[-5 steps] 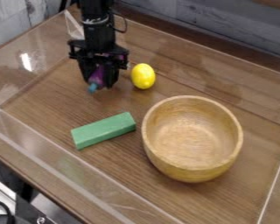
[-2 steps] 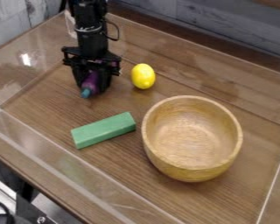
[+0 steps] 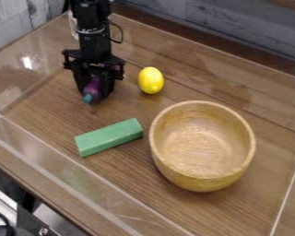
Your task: Remove the purple eggplant from inside the brown bowl and put it on the table
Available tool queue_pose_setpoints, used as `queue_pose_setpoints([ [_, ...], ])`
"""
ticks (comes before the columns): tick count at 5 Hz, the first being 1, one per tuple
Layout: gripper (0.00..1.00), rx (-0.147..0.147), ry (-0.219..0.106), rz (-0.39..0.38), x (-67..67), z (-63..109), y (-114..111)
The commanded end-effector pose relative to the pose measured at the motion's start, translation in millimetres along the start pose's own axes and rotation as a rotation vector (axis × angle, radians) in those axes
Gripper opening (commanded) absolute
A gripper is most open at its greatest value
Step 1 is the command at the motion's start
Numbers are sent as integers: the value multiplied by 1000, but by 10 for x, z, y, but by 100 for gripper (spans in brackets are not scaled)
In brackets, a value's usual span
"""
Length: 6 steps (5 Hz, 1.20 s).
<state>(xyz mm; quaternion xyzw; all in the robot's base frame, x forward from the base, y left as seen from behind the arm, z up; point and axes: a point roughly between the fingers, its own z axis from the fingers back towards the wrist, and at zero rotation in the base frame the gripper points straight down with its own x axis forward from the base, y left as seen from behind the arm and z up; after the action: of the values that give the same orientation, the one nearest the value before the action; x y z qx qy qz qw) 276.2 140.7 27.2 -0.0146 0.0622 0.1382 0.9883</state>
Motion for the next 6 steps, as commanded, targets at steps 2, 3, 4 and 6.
queue_pose_setpoints([
  [2, 100, 15, -35, 18, 47, 133, 82],
  [3, 100, 15, -26, 21, 25, 151, 74],
  [4, 100, 13, -24, 22, 20, 156, 67],
  [6, 100, -4, -21, 31, 13, 266, 12],
])
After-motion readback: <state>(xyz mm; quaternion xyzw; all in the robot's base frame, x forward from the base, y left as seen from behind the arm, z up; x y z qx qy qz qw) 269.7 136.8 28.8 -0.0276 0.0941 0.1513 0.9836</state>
